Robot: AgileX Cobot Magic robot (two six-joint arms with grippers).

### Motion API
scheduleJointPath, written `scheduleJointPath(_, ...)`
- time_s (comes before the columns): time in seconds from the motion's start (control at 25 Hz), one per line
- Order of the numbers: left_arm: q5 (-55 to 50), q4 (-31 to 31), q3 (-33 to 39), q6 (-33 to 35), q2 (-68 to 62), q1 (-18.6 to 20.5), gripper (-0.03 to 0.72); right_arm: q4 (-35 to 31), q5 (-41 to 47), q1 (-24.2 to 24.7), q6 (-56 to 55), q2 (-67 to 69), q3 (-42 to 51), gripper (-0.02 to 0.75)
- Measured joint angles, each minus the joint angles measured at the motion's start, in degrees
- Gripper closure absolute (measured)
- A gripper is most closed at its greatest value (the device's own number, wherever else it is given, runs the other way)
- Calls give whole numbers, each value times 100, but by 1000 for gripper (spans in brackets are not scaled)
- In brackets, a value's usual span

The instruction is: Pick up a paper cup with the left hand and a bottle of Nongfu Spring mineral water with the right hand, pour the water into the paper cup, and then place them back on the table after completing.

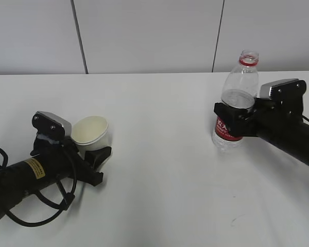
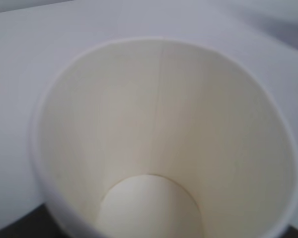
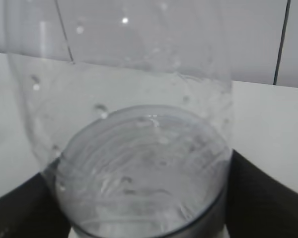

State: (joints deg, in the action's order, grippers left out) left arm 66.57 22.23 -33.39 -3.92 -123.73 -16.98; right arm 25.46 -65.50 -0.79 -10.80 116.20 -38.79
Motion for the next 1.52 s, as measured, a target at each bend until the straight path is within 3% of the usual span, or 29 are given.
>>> scheduleJointPath(0.28,0,0,0,0,0,0,300,28,22,0,0,75,-139,167)
scheduleJointPath(0.4,0,53,0,0,0,0,300,28,22,0,0,85,-139,221)
scheduleJointPath(0.6,0,565,0,-112,0,0,300,-16,12,0,0,84,-139,312)
scheduleJointPath(0.76,-49,1045,0,-333,55,-33,300,-90,12,0,0,84,-139,336)
scheduleJointPath(0.92,-104,1323,0,-366,156,-310,300,-36,12,0,171,84,-139,340)
scheduleJointPath(1.16,-115,1213,-25,-366,255,-852,300,120,273,0,504,-112,-139,343)
scheduleJointPath(1.52,-115,1174,-735,-826,260,-1451,300,334,902,14,1249,-704,-139,349)
